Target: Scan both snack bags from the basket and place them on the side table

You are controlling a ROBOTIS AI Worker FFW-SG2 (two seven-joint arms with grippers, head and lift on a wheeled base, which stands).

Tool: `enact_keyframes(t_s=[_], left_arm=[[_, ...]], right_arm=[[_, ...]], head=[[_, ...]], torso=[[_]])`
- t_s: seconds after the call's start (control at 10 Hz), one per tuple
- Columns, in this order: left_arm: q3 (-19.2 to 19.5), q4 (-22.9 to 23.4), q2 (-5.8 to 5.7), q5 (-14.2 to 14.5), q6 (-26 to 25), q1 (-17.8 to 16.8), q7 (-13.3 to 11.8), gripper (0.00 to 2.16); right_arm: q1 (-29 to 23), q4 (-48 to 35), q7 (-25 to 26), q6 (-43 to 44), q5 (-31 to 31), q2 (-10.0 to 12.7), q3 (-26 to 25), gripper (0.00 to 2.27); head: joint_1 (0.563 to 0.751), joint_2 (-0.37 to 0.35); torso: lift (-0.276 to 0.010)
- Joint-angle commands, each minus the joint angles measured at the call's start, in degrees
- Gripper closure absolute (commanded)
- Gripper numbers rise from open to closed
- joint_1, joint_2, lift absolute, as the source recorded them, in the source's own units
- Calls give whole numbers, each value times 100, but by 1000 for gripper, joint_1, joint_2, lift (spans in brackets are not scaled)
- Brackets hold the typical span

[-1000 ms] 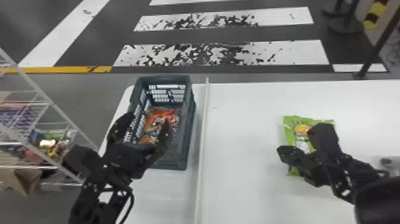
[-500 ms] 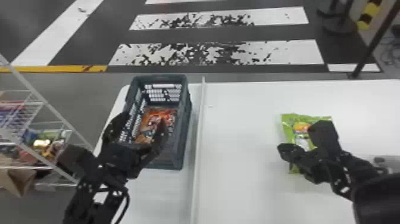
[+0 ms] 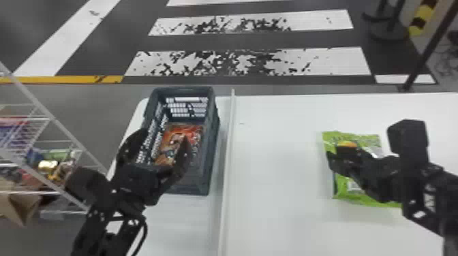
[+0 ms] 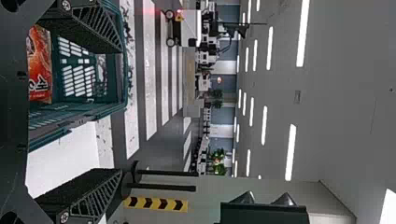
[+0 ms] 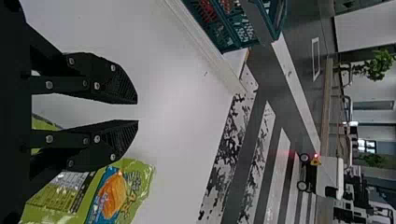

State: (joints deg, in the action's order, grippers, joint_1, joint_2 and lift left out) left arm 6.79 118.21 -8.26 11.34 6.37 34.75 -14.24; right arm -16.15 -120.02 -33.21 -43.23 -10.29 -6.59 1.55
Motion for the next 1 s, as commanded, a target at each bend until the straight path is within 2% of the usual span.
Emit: enact_keyframes(t_s=[0.0, 0.1, 0.3, 0.5, 0.7, 0.9], left_arm=[[7, 1, -18, 0, 0, 5, 0, 87], [7, -17, -35, 9, 0, -12, 0, 87], [-2, -52, -44, 9, 0, -65, 8, 87], [-46, -87, -44, 18, 0, -100, 8, 87], [-55, -96, -44, 18, 0, -100, 8, 87], [-64, -105, -44, 18, 0, -100, 0, 87]], right_arm=[[-11, -259, 122, -490, 124, 0, -480, -2], [-72, -267, 157, -578, 124, 0, -841, -2], [-301, -259, 192, -578, 238, -35, -1544, 16], [-468, -162, 236, -560, 238, -44, -2027, 16], [-573, 75, 227, -560, 194, -79, -2291, 16], [-635, 401, 219, -525, 71, -158, -2326, 16]], head=[[695, 118], [695, 95], [695, -6], [695, -81], [695, -160], [695, -202]], torso=[[-75], [-75], [-75], [-75], [-75], [-75]])
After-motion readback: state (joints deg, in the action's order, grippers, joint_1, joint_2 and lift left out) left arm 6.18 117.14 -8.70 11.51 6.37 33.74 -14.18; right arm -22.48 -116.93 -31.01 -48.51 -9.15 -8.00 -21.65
